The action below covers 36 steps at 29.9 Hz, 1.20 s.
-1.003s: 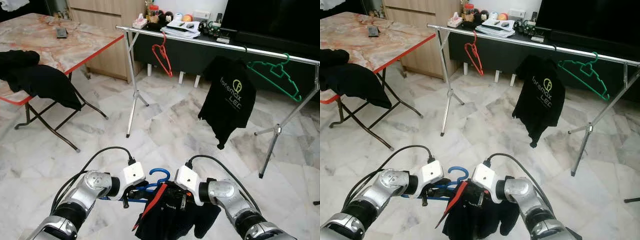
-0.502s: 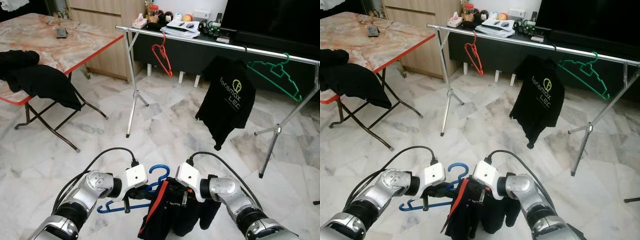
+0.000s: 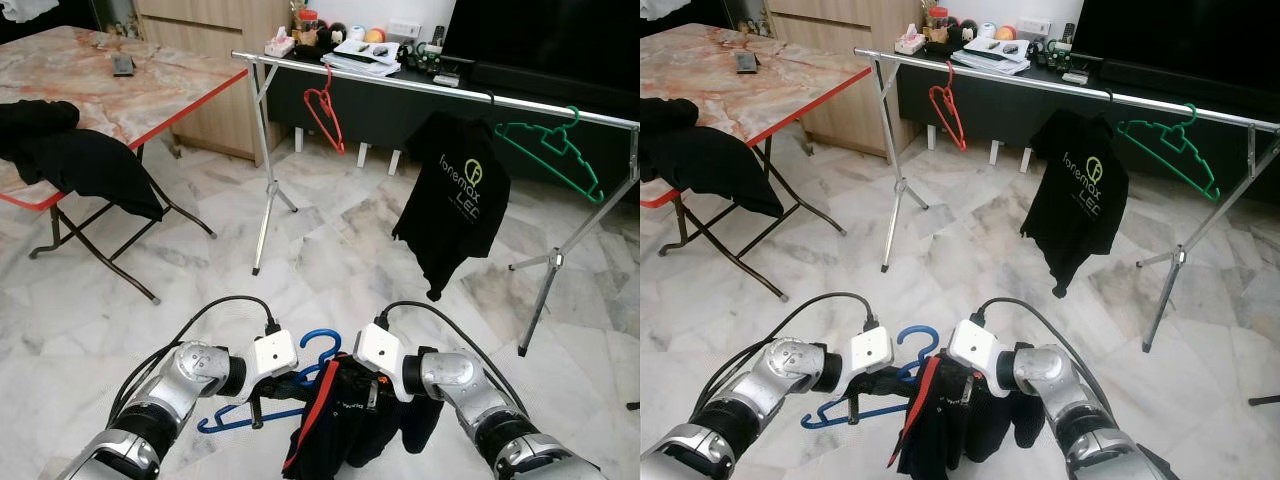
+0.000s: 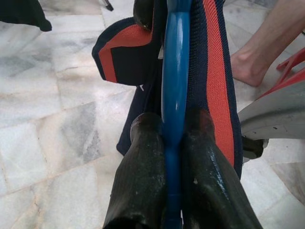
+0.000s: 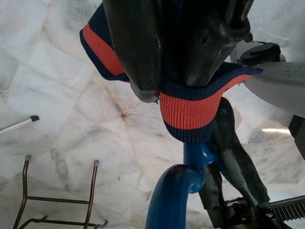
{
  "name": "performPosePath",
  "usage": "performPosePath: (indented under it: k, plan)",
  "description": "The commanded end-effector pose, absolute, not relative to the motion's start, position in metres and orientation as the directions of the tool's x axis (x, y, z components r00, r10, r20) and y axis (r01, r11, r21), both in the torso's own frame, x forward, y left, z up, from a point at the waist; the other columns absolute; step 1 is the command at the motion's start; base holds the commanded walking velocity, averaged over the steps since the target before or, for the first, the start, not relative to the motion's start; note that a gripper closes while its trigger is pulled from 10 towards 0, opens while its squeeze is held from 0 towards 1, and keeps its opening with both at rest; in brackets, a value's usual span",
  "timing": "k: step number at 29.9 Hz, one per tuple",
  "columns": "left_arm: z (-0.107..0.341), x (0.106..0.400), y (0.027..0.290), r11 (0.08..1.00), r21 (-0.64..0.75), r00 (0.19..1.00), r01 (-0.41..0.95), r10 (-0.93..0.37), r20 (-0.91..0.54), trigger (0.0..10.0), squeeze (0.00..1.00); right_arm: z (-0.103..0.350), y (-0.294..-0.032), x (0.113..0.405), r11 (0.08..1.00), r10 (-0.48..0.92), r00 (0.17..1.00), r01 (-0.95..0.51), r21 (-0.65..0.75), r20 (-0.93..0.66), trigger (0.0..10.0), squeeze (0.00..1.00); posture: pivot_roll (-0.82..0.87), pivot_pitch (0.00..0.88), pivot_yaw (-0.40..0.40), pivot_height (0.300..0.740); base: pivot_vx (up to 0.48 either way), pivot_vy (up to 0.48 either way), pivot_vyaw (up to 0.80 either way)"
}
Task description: Hang hanger
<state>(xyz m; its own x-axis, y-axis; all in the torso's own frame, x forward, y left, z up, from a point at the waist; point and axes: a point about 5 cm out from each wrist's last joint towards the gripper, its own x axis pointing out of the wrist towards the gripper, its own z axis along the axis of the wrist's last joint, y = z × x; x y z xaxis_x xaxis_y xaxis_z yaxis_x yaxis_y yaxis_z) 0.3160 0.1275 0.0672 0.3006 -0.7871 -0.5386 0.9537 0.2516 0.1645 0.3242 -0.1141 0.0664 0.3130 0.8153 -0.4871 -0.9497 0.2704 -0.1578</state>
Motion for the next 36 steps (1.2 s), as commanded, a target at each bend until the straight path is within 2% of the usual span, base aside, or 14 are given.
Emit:
performPosePath:
  k: [1, 6, 7, 8, 9, 10, 11, 29, 30, 31, 36]
  plan:
    - [0.0703, 0.3215, 0.1314, 0.292, 0.186, 0.346, 0.938, -0.766, -0.541, 0.0, 0.00, 0.0750, -0.1099, 0.3284, 0.269, 0.837, 0.316, -0.948, -0.169, -0.447, 10.0, 0.00, 0.01, 0.079, -0.049, 0.740, 0.000, 0.000, 0.00]
    - [0.0704, 0.3220, 0.1317, 0.291, 0.201, 0.353, 0.935, -0.761, -0.544, 0.0, 0.00, 0.0755, -0.1103, 0.3288, 0.270, 0.837, 0.319, -0.948, -0.170, -0.445, 10.0, 0.00, 0.01, 0.077, -0.050, 0.740, 0.000, 0.000, 0.00]
    - [0.0703, 0.3224, 0.1321, 0.291, 0.211, 0.360, 0.933, -0.756, -0.547, 0.6, 0.00, 0.0756, -0.1103, 0.3289, 0.270, 0.837, 0.319, -0.947, -0.171, -0.445, 10.0, 0.00, 0.01, 0.077, -0.050, 0.740, 0.000, 0.000, 0.00]
    - [0.0703, 0.3224, 0.1321, 0.291, 0.211, 0.360, 0.933, -0.756, -0.547, 0.6, 0.00, 0.0756, -0.1103, 0.3289, 0.270, 0.837, 0.319, -0.947, -0.171, -0.445, 10.0, 0.00, 0.01, 0.077, -0.050, 0.740, 0.000, 0.000, 0.00]
    - [0.0700, 0.3227, 0.1326, 0.294, 0.219, 0.367, 0.930, -0.750, -0.550, 9.5, 0.00, 0.0757, -0.1104, 0.3289, 0.271, 0.836, 0.319, -0.947, -0.171, -0.446, 10.0, 0.00, 0.01, 0.077, -0.051, 0.740, 0.000, 0.000, 0.00]
    - [0.0700, 0.3227, 0.1326, 0.294, 0.219, 0.367, 0.930, -0.750, -0.550, 9.5, 0.00, 0.0757, -0.1104, 0.3289, 0.271, 0.836, 0.319, -0.947, -0.171, -0.446, 10.0, 0.00, 0.01, 0.077, -0.051, 0.740, 0.000, 0.000, 0.00]
    - [0.0698, 0.3234, 0.1339, 0.302, 0.229, 0.379, 0.925, -0.742, -0.553, 10.0, 0.00, 0.0756, -0.1105, 0.3290, 0.271, 0.835, 0.320, -0.947, -0.171, -0.448, 10.0, 0.00, 0.01, 0.080, -0.051, 0.740, 0.000, 0.000, 0.00]
    - [0.0705, 0.3247, 0.1358, 0.310, 0.240, 0.392, 0.920, -0.735, -0.553, 10.0, 0.00, 0.0716, -0.1139, 0.3273, 0.265, 0.821, 0.310, -0.951, -0.162, -0.479, 10.0, 0.00, 0.01, 0.091, -0.050, 0.740, 0.000, 0.000, 0.00]
    - [0.0706, 0.3247, 0.1358, 0.309, 0.240, 0.391, 0.920, -0.736, -0.553, 10.0, 0.00, 0.0710, -0.1145, 0.3271, 0.267, 0.820, 0.311, -0.950, -0.159, -0.481, 3.0, 0.00, 0.01, 0.091, -0.050, 0.740, 0.000, 0.000, 0.00]
    - [0.0707, 0.3248, 0.1359, 0.309, 0.240, 0.391, 0.920, -0.736, -0.553, 10.0, 0.00, 0.0699, -0.1152, 0.3261, 0.267, 0.823, 0.303, -0.953, -0.142, -0.481, 0.0, 0.00, 0.01, 0.091, -0.050, 0.740, 0.000, 0.000, 0.00]
    - [0.0709, 0.3248, 0.1360, 0.308, 0.240, 0.391, 0.921, -0.736, -0.552, 10.0, 0.00, 0.0695, -0.1155, 0.3257, 0.263, 0.823, 0.299, -0.954, -0.143, -0.483, 0.0, 0.00, 0.01, 0.092, -0.050, 0.740, 0.000, 0.000, 0.00]
